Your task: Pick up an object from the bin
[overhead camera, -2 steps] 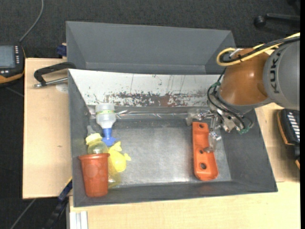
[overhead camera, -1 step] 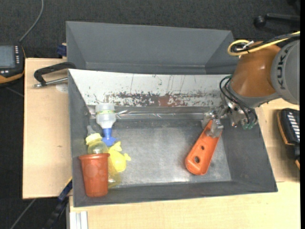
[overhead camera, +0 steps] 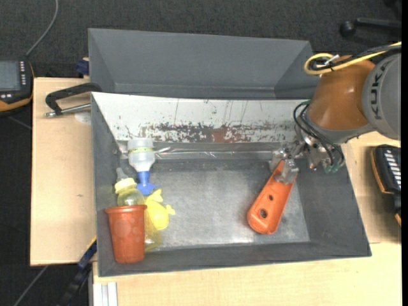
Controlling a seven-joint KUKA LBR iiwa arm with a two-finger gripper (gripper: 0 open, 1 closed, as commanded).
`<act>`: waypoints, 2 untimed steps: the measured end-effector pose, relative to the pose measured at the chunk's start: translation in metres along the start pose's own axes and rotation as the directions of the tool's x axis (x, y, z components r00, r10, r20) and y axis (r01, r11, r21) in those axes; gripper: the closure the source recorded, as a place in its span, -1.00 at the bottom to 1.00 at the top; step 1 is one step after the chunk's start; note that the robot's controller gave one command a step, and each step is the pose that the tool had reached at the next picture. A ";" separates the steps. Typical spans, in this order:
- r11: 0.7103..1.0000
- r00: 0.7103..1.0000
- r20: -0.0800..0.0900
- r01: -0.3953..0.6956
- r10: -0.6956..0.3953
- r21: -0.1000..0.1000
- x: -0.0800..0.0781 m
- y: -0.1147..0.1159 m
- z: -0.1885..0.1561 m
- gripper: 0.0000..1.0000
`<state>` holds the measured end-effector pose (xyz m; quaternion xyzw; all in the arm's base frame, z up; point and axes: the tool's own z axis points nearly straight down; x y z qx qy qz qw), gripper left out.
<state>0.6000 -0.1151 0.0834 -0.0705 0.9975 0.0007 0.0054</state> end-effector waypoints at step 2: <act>0.998 0.998 0.012 -0.061 0.061 0.002 0.004 -0.010 -0.096 1.00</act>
Offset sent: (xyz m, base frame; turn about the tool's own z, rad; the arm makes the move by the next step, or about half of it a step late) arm -0.0062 -0.0110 0.0921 0.0605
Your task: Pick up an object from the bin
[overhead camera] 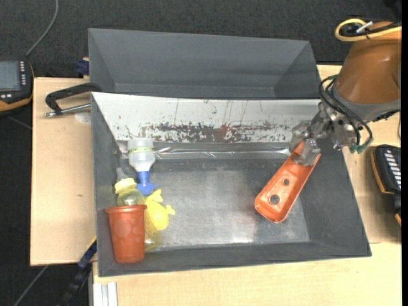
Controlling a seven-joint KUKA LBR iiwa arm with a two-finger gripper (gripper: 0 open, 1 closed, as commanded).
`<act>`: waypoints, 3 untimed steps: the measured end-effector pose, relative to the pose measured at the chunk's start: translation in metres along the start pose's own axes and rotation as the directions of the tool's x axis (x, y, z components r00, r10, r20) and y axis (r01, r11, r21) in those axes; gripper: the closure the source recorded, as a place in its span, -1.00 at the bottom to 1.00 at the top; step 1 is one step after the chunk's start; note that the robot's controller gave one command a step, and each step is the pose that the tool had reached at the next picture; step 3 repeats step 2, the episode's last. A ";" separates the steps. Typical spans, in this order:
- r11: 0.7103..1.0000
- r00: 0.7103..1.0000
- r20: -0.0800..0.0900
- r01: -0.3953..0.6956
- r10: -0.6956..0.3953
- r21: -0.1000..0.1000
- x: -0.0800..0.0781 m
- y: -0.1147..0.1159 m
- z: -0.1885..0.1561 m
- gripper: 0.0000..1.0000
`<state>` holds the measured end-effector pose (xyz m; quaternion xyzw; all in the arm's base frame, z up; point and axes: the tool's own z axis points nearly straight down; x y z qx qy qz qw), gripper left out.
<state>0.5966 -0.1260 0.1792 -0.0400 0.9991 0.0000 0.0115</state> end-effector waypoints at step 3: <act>1.000 1.000 0.004 0.028 -0.028 0.000 0.001 -0.006 -0.057 1.00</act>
Offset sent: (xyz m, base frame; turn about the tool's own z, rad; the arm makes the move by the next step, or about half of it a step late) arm -0.0029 -0.0112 0.0623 -0.0293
